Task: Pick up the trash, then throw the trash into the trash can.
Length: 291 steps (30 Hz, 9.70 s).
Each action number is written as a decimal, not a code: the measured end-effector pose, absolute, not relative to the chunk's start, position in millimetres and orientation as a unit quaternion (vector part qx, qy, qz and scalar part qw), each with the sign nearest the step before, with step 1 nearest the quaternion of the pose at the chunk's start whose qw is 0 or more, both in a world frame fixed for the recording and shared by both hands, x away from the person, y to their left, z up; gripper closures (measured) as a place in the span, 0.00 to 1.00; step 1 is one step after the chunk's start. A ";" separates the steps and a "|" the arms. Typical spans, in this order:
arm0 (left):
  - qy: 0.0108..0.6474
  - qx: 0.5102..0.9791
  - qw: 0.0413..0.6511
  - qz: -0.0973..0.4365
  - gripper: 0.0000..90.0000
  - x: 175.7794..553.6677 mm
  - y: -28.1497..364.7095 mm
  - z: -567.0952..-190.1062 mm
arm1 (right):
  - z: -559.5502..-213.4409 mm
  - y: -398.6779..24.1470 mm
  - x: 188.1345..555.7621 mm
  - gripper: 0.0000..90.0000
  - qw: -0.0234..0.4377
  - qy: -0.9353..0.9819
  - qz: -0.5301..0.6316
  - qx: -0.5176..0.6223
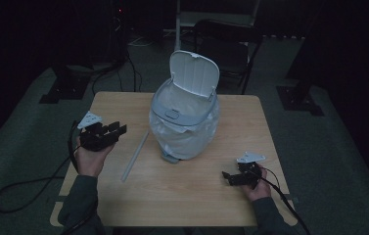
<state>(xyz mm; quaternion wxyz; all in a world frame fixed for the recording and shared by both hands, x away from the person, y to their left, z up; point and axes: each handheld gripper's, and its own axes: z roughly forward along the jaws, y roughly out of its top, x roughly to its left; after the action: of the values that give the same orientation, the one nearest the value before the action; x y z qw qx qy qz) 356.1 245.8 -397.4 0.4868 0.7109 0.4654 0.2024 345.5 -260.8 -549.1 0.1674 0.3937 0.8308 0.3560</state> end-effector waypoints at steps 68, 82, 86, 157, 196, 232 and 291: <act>0.492 0.737 0.421 0.194 0.65 341.0 243.0 -487.8 | -549.2 -260.5 345.4 0.14 0.167 0.830 0.356 0.395; 0.493 0.743 0.411 0.191 0.65 341.8 240.2 -495.9 | -549.2 -260.6 345.4 0.14 0.167 0.830 0.356 0.395; 0.493 0.744 0.410 0.189 0.65 341.9 239.0 -497.8 | -549.2 -260.6 345.4 0.14 0.167 0.830 0.356 0.395; 0.501 0.782 0.332 0.167 0.89 356.8 224.9 -534.6 | -549.2 -260.5 345.3 0.14 0.166 0.830 0.356 0.395; 0.459 0.757 0.417 0.204 0.89 349.5 255.4 -447.6 | -549.3 -260.6 345.5 0.14 0.167 0.831 0.356 0.394; 0.396 0.752 0.469 0.239 0.89 349.6 258.5 -353.5 | -549.1 -260.6 345.4 0.14 0.167 0.830 0.357 0.394; 0.310 0.793 0.477 0.216 0.89 381.3 189.1 -309.7 | -549.1 -260.6 345.4 0.14 0.167 0.830 0.356 0.394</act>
<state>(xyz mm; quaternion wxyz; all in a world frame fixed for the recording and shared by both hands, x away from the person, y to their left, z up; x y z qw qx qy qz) 381.3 189.1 -309.7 0.4775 0.7932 0.3100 0.2161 345.4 -260.6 -549.1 0.1669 0.3943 0.8304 0.3565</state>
